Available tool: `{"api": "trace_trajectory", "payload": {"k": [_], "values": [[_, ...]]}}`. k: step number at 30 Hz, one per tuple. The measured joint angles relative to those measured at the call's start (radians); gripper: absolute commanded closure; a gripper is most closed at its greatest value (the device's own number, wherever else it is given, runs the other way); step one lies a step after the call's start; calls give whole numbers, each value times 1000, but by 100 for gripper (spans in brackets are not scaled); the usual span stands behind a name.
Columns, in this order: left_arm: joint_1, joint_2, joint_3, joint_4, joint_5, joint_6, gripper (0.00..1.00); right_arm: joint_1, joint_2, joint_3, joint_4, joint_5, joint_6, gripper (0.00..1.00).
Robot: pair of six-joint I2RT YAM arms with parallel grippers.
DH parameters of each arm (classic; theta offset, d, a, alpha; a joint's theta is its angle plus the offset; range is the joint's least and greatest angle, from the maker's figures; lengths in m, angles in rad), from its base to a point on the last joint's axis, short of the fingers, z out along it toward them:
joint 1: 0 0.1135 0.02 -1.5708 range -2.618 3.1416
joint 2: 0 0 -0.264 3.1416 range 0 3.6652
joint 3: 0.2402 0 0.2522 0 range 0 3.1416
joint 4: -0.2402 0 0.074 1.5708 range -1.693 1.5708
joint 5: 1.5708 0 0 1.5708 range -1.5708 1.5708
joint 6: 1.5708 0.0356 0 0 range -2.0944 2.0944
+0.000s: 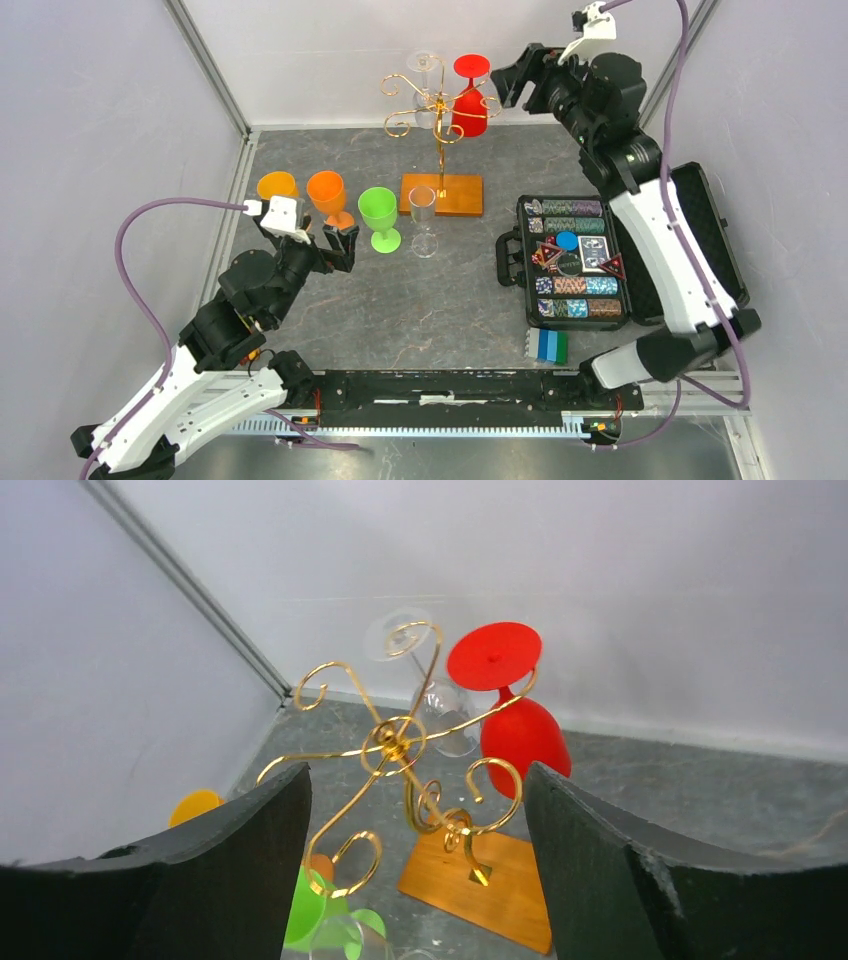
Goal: Take the wine glass off the wine glass rack
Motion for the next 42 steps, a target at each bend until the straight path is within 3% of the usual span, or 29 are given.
{"api": "trace_trajectory", "payload": {"k": [8,17,22,42], "values": [[0,-5,-11,31,8,0,0,-212,200,-84,191,-158,392,48],[0,-5,-22,46,8,0,0,-230,439,18,351,-279,670,58],[0,-5,-29,52,9,0,0,-226,485,64,392,-299,738,65],[0,-5,-39,53,26,0,0,-193,501,89,402,-220,742,65]]}}
